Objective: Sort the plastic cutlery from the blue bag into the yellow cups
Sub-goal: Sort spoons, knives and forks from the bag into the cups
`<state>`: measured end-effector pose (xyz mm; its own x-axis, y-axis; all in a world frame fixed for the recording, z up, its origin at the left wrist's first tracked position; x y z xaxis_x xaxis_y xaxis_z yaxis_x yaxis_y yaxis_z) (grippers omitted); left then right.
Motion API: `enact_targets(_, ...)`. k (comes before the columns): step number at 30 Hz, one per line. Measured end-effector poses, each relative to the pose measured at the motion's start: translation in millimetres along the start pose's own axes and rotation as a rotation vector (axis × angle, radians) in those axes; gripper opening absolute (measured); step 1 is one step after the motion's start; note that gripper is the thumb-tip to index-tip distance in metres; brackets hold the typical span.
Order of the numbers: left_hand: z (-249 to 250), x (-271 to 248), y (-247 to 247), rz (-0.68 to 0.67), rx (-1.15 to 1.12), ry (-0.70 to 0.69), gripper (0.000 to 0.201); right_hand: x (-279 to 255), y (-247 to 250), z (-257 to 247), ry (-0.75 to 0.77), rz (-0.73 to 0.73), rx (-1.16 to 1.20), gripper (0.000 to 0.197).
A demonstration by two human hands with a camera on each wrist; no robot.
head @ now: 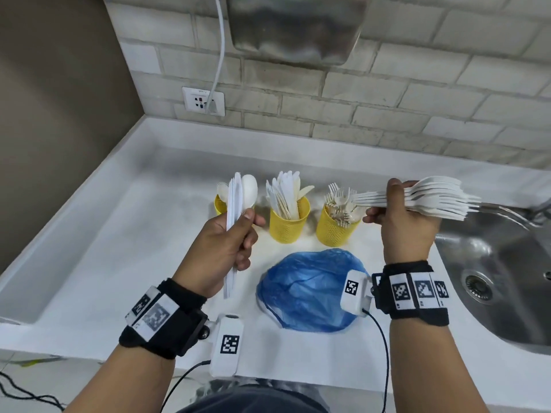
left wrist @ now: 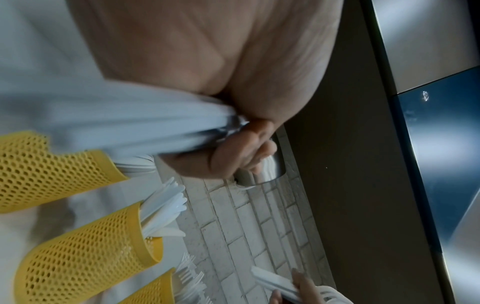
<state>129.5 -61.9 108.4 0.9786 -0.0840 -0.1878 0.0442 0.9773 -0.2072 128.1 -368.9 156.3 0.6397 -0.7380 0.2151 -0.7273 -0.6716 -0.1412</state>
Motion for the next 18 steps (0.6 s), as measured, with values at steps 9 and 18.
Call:
enact_targets(9, -9.0, 6.9, -22.0, -0.014, 0.016, 0.017, 0.03, 10.5, 12.2, 29.9, 0.047, -0.057, -0.2, 0.026)
enact_targets(18, -13.0, 13.5, -45.8, -0.003, 0.04, 0.013, 0.03, 34.4, 4.6, 68.5, 0.104, -0.111, -0.382, 0.025)
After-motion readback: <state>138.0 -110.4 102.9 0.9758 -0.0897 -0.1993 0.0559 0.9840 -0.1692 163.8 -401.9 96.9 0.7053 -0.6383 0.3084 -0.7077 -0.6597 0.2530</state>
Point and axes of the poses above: each hand's wrist, its own x-axis towards the middle knuckle, its own y-axis out of the back of the hand, z = x × y, the point moved 8 cm from there along x, towards the middle knuckle, and after that the axes turned 6 degrees about z, right-handed, at the moved point
